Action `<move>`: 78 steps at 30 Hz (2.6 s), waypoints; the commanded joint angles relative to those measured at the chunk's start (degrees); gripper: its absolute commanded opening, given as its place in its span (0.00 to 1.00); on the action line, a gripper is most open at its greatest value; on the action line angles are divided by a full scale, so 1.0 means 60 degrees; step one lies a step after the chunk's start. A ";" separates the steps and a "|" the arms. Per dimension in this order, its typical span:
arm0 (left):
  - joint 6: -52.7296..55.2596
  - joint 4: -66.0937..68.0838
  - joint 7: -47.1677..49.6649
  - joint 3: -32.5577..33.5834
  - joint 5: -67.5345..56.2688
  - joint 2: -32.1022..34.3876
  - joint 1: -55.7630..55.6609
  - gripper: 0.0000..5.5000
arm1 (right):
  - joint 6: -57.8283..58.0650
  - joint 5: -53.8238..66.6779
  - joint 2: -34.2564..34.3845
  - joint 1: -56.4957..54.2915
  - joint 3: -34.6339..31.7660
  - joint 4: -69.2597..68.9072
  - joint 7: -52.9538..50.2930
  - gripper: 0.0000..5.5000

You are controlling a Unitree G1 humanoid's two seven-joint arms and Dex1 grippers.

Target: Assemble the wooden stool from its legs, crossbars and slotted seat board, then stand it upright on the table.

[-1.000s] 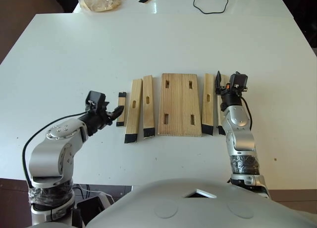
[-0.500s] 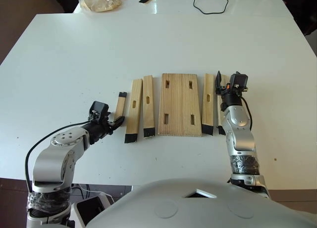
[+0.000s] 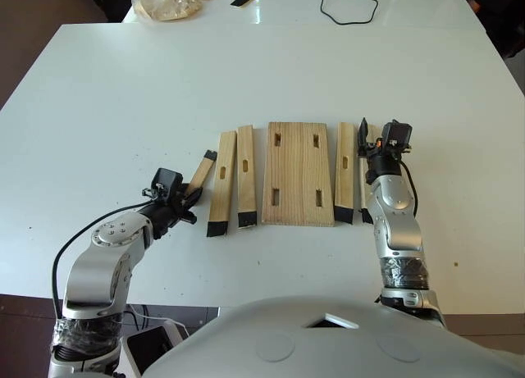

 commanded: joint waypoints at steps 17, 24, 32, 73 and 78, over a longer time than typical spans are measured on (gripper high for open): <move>-0.1694 -0.0564 -0.2106 0.1377 -0.3214 0.0448 -0.4500 0.24 | 0.1962 0.5701 -0.2344 -0.1897 -0.0860 -0.2210 0.5514 0.62; -0.0620 -0.1112 -0.2772 0.1726 -0.8705 0.0332 -0.5282 0.24 | 0.5068 1.0079 -0.4839 -0.1985 -0.0772 -0.4047 0.9406 0.62; -0.0546 -0.1449 -0.3771 0.0825 -0.9270 0.1028 -0.4664 0.24 | 0.5961 1.0864 -0.5179 -0.2929 -0.0009 -0.4537 1.0083 0.62; -0.1042 -0.0421 -0.5177 -0.0832 -0.6377 0.2200 -0.4166 0.48 | 0.4761 0.8042 -0.6310 -0.3084 0.0722 -0.3819 1.1760 0.24; -0.1628 -0.0365 -0.5378 -0.1206 -0.5360 0.2212 -0.3697 0.55 | 0.3332 0.5850 -0.7508 -0.3124 0.0885 -0.2243 1.2353 0.24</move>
